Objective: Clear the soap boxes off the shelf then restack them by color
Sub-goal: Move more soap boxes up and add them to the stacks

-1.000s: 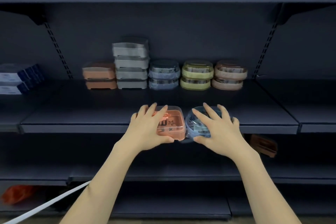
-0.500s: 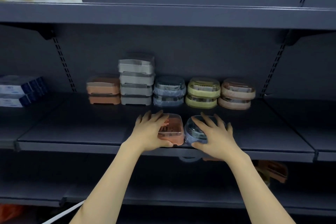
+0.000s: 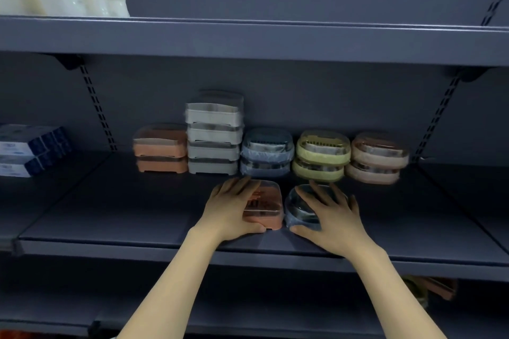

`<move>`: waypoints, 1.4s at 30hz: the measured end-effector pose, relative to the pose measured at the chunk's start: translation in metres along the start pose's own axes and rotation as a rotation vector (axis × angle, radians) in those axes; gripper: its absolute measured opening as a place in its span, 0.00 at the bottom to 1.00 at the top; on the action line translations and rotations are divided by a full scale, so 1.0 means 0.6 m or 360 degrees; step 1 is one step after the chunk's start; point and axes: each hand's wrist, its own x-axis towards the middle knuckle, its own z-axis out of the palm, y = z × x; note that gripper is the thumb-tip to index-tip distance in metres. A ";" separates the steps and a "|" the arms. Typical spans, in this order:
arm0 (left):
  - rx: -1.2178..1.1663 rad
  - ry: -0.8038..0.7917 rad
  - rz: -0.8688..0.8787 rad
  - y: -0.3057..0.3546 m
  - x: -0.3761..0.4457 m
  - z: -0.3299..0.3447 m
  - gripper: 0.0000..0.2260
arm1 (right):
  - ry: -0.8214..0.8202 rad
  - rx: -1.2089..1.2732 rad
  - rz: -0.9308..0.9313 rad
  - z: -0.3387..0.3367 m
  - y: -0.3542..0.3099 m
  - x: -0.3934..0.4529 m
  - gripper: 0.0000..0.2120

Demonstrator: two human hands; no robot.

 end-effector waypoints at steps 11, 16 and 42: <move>0.0030 0.0115 0.0116 -0.013 0.004 0.009 0.41 | 0.0060 -0.0022 0.0107 0.005 -0.012 0.006 0.46; 0.0053 0.0141 0.0114 -0.016 0.000 0.007 0.40 | 0.0071 0.0029 0.0113 0.003 -0.014 0.006 0.45; 0.0019 0.0231 0.0084 -0.199 -0.070 -0.032 0.38 | 0.0071 -0.0041 0.0090 0.028 -0.220 0.083 0.47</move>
